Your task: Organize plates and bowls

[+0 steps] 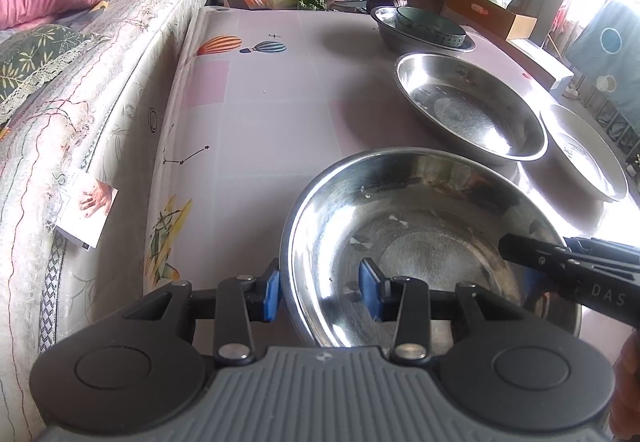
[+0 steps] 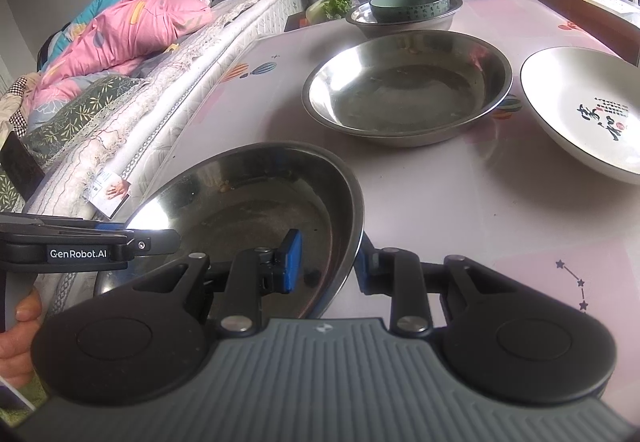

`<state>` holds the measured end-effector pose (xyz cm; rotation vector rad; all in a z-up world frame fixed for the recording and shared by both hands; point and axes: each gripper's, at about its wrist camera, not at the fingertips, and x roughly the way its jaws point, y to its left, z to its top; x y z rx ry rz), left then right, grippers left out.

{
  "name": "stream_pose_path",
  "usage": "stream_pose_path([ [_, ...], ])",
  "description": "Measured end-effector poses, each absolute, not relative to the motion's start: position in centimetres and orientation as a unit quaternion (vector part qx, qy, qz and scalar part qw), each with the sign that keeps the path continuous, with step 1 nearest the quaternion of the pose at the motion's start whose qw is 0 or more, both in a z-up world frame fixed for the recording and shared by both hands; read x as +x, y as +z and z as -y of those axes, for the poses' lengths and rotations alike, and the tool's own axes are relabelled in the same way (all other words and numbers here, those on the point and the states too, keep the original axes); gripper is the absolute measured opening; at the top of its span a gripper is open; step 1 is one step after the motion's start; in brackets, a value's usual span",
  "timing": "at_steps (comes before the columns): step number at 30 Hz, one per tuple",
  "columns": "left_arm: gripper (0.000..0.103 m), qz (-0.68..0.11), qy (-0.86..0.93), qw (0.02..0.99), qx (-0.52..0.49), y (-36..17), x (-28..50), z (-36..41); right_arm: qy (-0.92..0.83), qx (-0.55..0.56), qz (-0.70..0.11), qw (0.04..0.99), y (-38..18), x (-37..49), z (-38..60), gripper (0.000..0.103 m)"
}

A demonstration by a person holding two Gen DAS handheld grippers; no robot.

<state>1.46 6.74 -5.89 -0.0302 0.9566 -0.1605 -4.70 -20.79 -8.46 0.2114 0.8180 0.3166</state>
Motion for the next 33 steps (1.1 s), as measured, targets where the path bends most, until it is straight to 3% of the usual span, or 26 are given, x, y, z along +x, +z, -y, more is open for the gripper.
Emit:
stream_pose_path([
  [33,0.041,-0.432,-0.080,0.898,-0.021,-3.6,0.3,-7.4,0.163,0.094,-0.368,0.910,-6.6,-5.9,20.6,0.026],
])
